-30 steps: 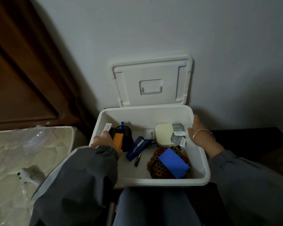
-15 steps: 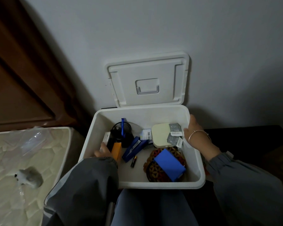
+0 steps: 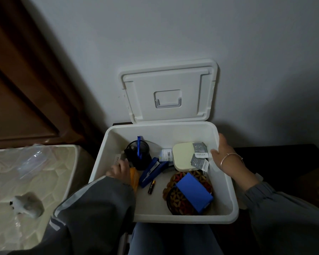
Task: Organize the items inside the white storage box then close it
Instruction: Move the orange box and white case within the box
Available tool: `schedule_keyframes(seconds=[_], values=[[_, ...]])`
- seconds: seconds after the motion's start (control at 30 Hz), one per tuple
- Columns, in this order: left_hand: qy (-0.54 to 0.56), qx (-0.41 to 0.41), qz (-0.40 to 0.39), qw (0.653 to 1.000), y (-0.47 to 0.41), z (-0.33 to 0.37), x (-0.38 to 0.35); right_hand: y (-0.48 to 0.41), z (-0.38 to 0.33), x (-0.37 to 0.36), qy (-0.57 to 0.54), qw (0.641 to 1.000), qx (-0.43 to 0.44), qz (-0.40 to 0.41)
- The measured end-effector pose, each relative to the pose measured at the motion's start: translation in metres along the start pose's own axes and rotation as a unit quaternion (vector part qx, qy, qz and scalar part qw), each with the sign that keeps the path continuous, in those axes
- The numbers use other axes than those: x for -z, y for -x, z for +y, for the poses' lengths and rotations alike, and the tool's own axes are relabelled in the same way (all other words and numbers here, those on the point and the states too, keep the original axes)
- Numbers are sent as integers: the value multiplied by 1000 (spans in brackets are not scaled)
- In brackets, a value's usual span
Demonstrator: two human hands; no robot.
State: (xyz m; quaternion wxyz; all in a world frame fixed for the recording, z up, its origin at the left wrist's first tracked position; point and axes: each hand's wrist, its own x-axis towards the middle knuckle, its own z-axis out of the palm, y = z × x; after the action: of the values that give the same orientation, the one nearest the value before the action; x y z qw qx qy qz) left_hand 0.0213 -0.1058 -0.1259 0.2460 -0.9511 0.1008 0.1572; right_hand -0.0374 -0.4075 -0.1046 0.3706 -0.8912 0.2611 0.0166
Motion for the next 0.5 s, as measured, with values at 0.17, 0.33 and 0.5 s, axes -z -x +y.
schedule_keyframes(seconds=[0.17, 0.33, 0.5], values=[[-120, -293, 62, 946, -17, -8, -17, -1, 1, 1, -13, 1000, 5, -10], [-173, -420, 59, 889, -22, -16, -33, -1, 3, 0, -23, 1000, 3, -7], [-209, -366, -53, 905, -26, -6, -42, -2, 5, 0, -23, 1000, -1, -13]])
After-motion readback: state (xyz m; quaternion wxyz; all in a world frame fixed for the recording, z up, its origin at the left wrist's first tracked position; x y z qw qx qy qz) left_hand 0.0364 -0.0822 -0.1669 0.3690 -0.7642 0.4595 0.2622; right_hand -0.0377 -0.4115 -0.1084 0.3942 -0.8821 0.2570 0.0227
